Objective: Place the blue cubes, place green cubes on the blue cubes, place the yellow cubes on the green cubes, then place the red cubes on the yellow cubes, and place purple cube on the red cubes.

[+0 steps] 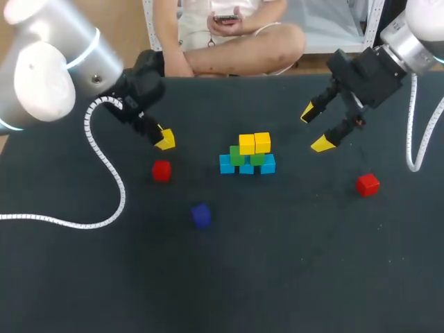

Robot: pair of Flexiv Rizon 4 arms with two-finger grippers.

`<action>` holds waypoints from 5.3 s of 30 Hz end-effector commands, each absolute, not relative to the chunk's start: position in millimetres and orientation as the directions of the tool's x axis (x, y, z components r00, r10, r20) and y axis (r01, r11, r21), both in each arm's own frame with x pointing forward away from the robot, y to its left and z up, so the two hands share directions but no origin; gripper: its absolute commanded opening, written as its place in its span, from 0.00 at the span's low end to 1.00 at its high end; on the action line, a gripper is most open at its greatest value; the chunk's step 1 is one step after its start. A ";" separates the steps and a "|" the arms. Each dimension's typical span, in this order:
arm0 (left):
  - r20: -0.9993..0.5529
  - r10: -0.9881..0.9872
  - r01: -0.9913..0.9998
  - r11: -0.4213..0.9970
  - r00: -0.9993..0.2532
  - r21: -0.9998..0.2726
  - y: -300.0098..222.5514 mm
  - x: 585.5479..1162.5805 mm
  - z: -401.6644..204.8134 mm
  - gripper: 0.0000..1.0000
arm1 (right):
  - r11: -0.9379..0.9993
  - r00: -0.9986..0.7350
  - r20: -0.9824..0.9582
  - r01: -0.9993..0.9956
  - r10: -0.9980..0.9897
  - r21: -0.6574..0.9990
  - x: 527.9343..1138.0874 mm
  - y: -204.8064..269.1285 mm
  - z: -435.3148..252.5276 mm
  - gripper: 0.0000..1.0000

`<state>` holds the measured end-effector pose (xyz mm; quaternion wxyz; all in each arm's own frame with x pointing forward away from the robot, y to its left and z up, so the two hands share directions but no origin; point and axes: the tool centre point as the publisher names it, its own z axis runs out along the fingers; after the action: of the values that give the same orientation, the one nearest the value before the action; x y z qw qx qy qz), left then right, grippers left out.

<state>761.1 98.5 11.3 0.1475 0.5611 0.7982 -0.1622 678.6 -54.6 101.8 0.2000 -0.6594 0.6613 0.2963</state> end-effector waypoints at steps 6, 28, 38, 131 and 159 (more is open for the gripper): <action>-0.389 0.871 0.953 0.290 -0.299 -0.085 90.7 747.2 34.8 0.00 | -0.046 -0.050 -0.657 -0.991 -0.753 0.128 678.9 -54.5 101.5 1.00; -0.455 0.871 0.980 0.197 -0.188 -0.029 53.3 721.0 59.9 0.00 | -0.046 -0.050 -0.657 -0.991 -0.753 0.128 678.9 -54.5 101.5 1.00; -0.452 0.873 0.982 0.183 -0.183 -0.044 53.2 718.8 60.9 0.00 | -0.046 -0.050 -0.657 -0.991 -0.753 0.128 678.9 -54.5 101.5 1.00; -0.405 0.895 0.982 0.174 -0.187 -0.069 -29.3 719.4 54.1 0.00 | -0.046 -0.050 -0.657 -0.991 -0.753 0.128 678.9 -54.5 101.5 1.00; -0.416 0.895 0.987 0.139 -0.159 -0.079 -35.5 724.5 49.3 0.00 | -0.046 -0.050 -0.657 -0.991 -0.753 0.128 678.9 -54.5 101.5 1.00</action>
<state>720.3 -35.2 49.8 0.1393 0.6325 0.7435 -0.1665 678.7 -54.5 101.7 0.2000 -0.6595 0.6613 0.2963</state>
